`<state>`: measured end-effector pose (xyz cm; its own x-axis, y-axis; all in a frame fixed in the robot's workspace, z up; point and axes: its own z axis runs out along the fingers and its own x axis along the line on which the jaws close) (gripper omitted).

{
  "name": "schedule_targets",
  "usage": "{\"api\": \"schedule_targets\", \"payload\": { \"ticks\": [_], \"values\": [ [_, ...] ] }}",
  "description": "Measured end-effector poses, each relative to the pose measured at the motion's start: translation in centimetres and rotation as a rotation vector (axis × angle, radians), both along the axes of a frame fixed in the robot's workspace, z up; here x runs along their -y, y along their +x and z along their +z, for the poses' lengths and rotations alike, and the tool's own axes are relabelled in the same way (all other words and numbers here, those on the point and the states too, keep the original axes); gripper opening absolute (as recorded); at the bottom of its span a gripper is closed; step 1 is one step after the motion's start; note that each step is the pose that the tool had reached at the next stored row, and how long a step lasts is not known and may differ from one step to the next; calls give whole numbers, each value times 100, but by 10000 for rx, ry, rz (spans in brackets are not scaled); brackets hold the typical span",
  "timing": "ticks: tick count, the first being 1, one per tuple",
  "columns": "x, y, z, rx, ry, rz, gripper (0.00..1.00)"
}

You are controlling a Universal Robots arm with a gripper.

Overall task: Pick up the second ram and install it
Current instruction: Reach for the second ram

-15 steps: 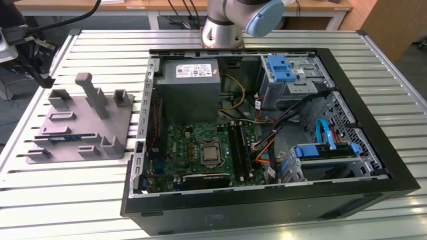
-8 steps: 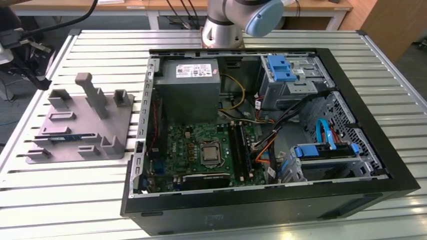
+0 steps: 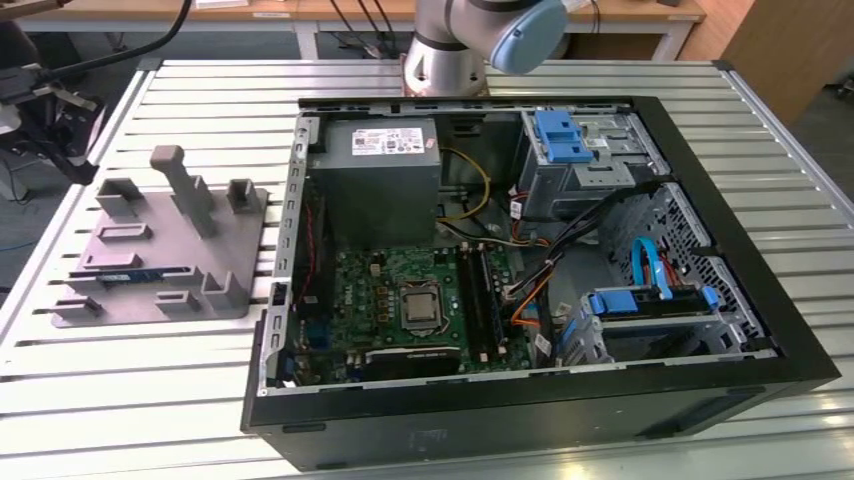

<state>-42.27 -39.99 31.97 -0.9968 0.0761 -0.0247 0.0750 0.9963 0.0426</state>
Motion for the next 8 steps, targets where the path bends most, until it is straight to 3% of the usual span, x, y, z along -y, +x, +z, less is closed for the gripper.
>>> {"api": "schedule_targets", "payload": {
  "ticks": [8],
  "values": [
    [11, -53, -65, 0, 0, 0, 10]
  ]
}}
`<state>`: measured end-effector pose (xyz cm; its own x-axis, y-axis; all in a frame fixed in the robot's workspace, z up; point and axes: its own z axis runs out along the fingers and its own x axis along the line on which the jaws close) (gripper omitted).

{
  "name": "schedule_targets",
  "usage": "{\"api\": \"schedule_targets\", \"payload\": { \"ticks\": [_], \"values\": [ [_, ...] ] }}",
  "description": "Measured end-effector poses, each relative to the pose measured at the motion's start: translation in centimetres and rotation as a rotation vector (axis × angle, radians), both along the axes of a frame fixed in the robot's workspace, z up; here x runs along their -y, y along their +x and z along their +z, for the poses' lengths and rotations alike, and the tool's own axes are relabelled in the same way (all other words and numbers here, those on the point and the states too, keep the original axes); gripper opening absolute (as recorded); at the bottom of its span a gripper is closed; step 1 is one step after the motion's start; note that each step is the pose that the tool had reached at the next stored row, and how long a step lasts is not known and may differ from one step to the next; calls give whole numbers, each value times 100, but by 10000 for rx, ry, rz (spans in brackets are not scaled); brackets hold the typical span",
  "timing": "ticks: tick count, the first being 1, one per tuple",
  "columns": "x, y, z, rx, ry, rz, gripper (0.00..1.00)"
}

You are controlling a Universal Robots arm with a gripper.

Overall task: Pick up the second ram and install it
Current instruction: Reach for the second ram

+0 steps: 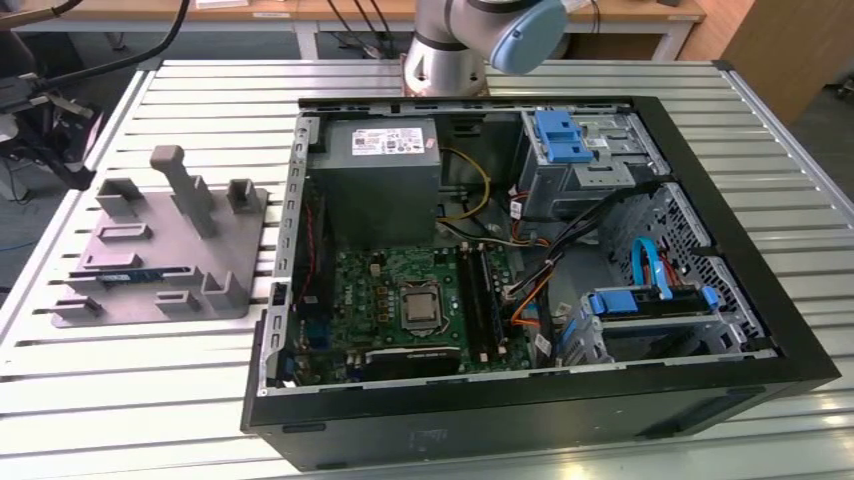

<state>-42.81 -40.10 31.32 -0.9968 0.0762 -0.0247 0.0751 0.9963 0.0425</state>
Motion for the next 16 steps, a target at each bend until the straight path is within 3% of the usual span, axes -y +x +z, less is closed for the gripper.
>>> {"api": "schedule_targets", "payload": {
  "ticks": [16],
  "values": [
    [51, -40, -124, 1, 1, 0, 10]
  ]
}}
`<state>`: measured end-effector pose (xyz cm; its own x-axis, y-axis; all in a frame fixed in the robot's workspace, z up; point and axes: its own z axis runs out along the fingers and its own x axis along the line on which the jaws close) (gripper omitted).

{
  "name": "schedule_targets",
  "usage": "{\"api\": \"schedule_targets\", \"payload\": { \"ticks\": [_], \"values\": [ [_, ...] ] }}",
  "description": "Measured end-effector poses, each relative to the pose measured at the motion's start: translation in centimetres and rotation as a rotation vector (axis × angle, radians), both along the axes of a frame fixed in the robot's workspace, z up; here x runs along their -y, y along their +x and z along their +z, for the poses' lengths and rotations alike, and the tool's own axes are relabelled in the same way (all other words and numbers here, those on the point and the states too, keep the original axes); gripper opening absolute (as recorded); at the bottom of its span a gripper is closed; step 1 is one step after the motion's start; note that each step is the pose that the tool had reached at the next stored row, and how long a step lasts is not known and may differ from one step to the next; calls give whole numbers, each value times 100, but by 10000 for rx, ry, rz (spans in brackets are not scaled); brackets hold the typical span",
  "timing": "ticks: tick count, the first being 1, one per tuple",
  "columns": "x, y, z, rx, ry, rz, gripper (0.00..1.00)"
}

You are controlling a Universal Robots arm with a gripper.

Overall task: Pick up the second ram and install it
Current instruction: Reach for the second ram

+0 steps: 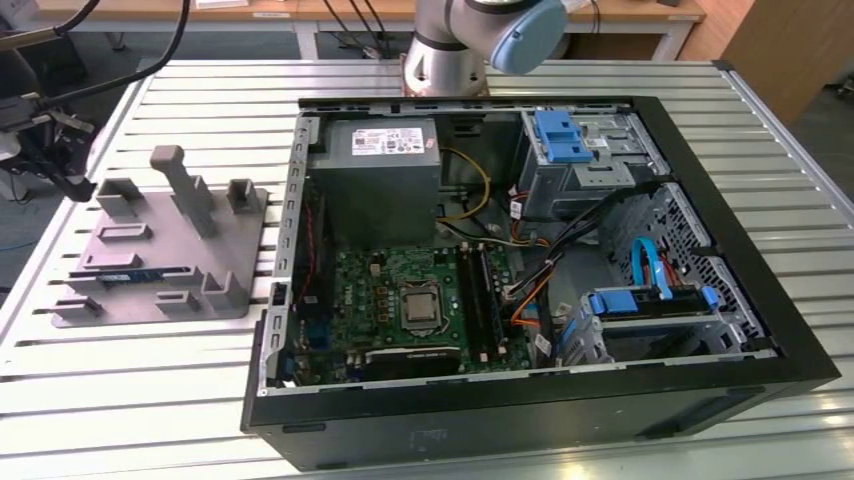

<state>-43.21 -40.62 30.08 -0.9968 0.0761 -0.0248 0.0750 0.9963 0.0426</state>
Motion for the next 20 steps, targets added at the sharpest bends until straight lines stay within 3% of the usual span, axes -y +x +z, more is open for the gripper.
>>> {"api": "schedule_targets", "payload": {
  "ticks": [6, 11, 12, 15, 18, 20],
  "values": [
    [62, -9, -61, -2, -1, -1, 10],
    [235, -7, -148, -5, 1, -1, 10],
    [251, 7, -161, -22, 0, 0, 10],
    [257, 93, -184, -158, -4, 0, 10],
    [257, 174, -198, -411, -24, -1, 10],
    [257, 194, -228, -482, -33, 0, 10]
  ]
}}
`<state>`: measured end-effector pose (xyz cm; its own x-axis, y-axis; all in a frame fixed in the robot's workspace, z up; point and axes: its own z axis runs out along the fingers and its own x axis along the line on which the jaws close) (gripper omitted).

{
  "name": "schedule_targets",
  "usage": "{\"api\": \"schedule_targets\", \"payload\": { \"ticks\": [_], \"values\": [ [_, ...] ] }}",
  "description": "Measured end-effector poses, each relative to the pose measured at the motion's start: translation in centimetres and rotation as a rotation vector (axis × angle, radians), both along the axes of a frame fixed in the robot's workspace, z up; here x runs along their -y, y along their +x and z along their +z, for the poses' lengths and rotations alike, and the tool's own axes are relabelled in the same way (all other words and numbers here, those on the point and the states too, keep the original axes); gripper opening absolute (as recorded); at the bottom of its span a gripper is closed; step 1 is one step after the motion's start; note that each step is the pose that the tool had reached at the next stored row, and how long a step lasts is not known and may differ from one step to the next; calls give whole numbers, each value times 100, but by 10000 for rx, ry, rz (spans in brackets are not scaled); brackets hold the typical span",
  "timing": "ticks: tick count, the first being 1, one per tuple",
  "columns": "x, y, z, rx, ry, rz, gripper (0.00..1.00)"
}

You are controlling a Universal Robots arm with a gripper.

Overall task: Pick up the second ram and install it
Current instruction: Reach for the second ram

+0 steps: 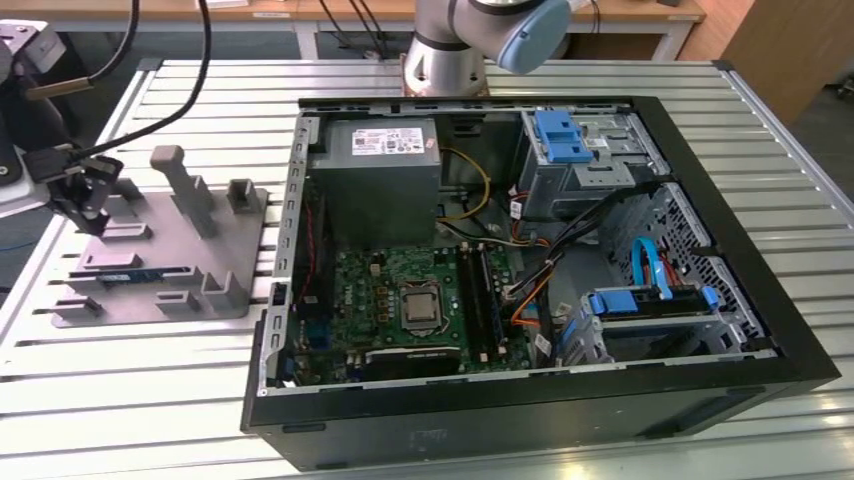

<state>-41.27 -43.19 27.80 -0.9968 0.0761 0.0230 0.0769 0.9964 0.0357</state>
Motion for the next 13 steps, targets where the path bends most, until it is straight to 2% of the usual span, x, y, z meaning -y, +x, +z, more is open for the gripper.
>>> {"api": "schedule_targets", "payload": {
  "ticks": [9, 13],
  "values": [
    [-2, 22, -162, -10, -3, 1, 10],
    [-2, 79, -235, -17, -5, 91, 10]
  ]
}}
